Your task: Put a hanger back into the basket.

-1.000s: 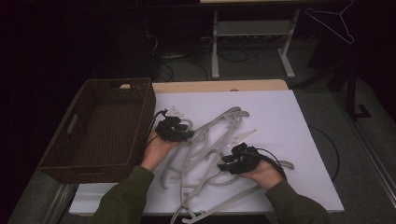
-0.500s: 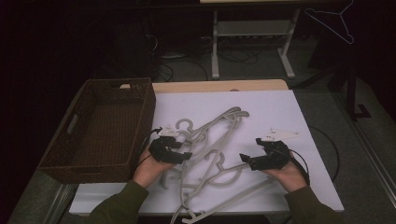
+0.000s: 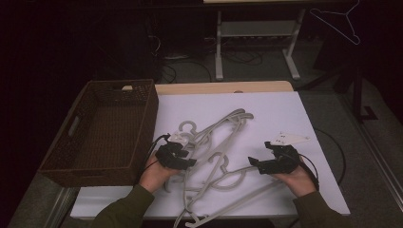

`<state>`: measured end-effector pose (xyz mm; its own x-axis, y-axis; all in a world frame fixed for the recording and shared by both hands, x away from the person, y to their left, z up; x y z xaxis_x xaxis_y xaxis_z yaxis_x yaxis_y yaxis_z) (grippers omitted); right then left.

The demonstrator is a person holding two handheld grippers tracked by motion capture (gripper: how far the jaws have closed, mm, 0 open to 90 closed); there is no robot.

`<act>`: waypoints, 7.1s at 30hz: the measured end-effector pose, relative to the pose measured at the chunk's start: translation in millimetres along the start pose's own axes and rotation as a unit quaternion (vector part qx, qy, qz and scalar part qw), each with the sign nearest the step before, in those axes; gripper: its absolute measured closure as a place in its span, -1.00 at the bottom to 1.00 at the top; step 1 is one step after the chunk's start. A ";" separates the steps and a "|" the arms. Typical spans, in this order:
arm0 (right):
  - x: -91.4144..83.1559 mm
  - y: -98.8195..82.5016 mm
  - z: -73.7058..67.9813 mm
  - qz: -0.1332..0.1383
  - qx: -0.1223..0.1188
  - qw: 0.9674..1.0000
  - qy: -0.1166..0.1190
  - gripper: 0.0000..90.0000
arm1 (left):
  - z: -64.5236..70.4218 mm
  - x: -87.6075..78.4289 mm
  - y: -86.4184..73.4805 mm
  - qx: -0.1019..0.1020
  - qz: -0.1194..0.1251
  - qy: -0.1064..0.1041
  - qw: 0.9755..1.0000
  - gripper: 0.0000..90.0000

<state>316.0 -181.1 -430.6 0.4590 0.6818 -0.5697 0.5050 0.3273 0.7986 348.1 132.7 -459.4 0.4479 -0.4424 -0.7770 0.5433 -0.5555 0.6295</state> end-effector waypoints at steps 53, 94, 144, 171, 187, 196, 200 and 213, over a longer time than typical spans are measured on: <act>-9.2 4.4 4.2 0.037 0.003 0.999 -0.014 -0.70 | 2.4 -27.8 22.9 -0.026 0.059 -0.008 0.998 0.83; -48.4 -15.6 8.7 0.109 0.011 0.992 -0.055 -0.74 | -36.0 -113.6 72.1 -0.036 0.130 0.028 0.991 0.83; -47.4 -15.7 9.5 0.108 0.007 0.992 -0.060 -0.73 | -176.0 -224.0 3.9 -0.128 0.137 0.155 0.970 0.84; -47.5 -15.5 11.3 0.110 0.008 0.992 -0.063 -0.73 | -238.5 -250.1 -51.4 -0.157 0.084 0.233 0.956 0.84; -47.6 -15.7 11.5 0.110 0.010 0.992 -0.065 -0.73 | -251.5 -236.5 -69.3 -0.154 0.034 0.246 0.956 0.84; -47.7 -15.9 11.9 0.110 0.010 0.992 -0.066 -0.73 | -251.0 -220.2 -68.9 -0.138 -0.004 0.256 0.957 0.83; -48.0 -15.7 11.8 0.111 0.011 0.992 -0.066 -0.73 | -251.1 -211.4 -67.8 -0.132 -0.016 0.260 0.956 0.83; -48.3 -16.2 13.0 0.111 0.010 0.992 -0.067 -0.73 | -254.4 -183.0 -69.1 -0.124 -0.043 0.259 0.957 0.83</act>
<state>295.2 -227.8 -418.6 0.6528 0.6417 -0.4025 0.3947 0.1654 0.9038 409.2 431.1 -358.6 0.6512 0.0409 -0.7578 0.7169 -0.3606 0.5967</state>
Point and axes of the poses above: each handheld gripper's, and its own axes: x roughly forward along the jaws, y roughly out of its top, z roughly to its right, the point moved 4 cm from there along x, roughly forward along the jaws, and after that the axes turned 10 degrees about y, right-handed, at the moved point
